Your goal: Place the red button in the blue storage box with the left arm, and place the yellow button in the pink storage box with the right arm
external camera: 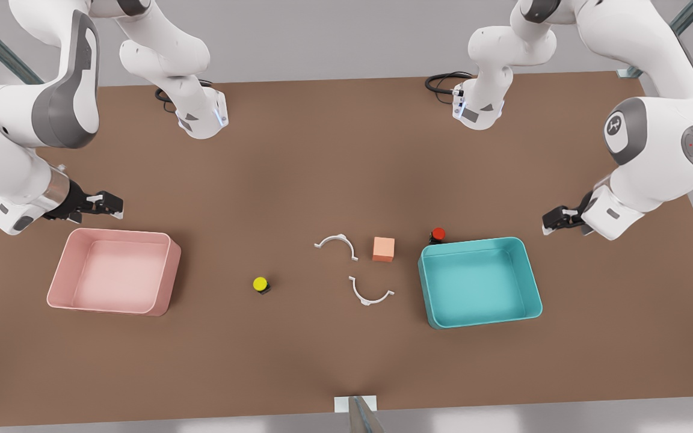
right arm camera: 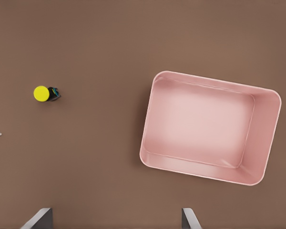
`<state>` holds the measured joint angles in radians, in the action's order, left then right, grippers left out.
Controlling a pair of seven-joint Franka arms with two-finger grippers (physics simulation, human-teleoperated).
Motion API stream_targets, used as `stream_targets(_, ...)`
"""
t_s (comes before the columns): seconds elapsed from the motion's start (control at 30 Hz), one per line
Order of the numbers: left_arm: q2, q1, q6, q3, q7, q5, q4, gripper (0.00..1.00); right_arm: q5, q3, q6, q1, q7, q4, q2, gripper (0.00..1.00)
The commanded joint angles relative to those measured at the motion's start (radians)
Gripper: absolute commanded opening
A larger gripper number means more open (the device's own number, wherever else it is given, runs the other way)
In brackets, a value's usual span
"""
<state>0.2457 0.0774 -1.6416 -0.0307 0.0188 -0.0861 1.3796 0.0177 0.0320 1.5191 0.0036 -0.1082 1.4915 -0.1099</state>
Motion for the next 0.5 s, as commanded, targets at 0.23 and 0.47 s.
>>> stream_targets(0.23, -0.025, 0.302, -0.283, 0.003, 0.156, -0.034, 0.294, 1.0, -0.004, -0.047, 0.116, 0.032, -0.042, -0.007, -0.12, 1.0)
stream_targets(0.47, -0.08, 0.354, -0.885, 0.003, 0.199, -0.073, 0.771, 1.0, 0.002, -0.064, 0.45, 0.259, 0.167, 0.001, -0.385, 1.0)
